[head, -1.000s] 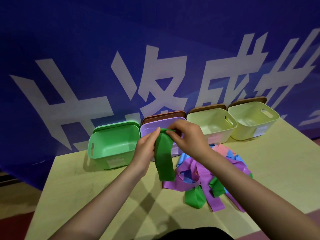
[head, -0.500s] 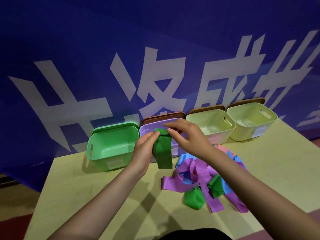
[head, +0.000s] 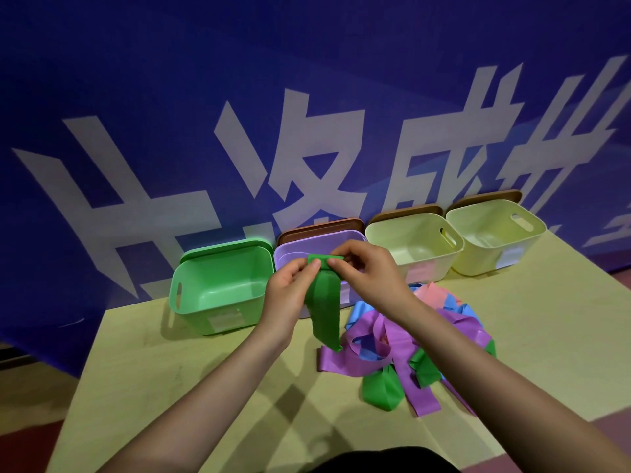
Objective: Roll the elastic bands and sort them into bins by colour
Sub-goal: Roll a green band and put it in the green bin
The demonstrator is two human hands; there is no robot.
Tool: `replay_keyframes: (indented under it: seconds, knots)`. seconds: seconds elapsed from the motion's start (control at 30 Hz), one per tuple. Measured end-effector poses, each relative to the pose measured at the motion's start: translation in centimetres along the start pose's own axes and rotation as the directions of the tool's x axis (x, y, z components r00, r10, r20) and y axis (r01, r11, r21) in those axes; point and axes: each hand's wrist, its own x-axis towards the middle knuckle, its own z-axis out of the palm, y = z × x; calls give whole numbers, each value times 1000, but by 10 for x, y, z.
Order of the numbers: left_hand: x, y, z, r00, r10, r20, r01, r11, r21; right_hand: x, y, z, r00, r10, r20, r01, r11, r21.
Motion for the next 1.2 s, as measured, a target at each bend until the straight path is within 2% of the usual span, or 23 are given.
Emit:
replay_keyframes:
  seconds: [0.17, 0.37, 0.47, 0.6, 0.87, 1.0, 1.1, 1.2]
  knots:
    - [1, 1, -1, 998, 55, -21, -54, 998, 26, 1, 0, 3, 998, -54, -20, 53, 998, -40]
    - [3, 2, -3, 989, -148, -8, 148, 988, -40, 2, -3, 2, 989, -136, -63, 131, 988, -79]
    - [1, 1, -3, 973, -232, 13, 233, 971, -58, 3, -2, -1, 969, -224, -100, 209, 967, -145]
    - [-1, 3, -3, 975, -223, 20, 224, 970, -96, 3, -1, -3, 945, -326, -18, 310, 913, -263]
    - [-2, 2, -1, 988, -154, -14, 153, 986, -66, 4, -1, -8, 908, -412, 76, 416, 865, -281]
    - [-2, 2, -1, 995, -96, 4, 96, 994, -60, 1, -5, -12, 949, -301, 96, 313, 934, -171]
    - [-3, 2, -1, 997, -69, 17, 70, 997, -30, -2, -4, -9, 992, -111, 63, 114, 992, -53]
    - [-4, 2, 0, 998, -51, 23, 50, 999, 20, -3, -2, -4, 996, 27, 81, -35, 995, 92]
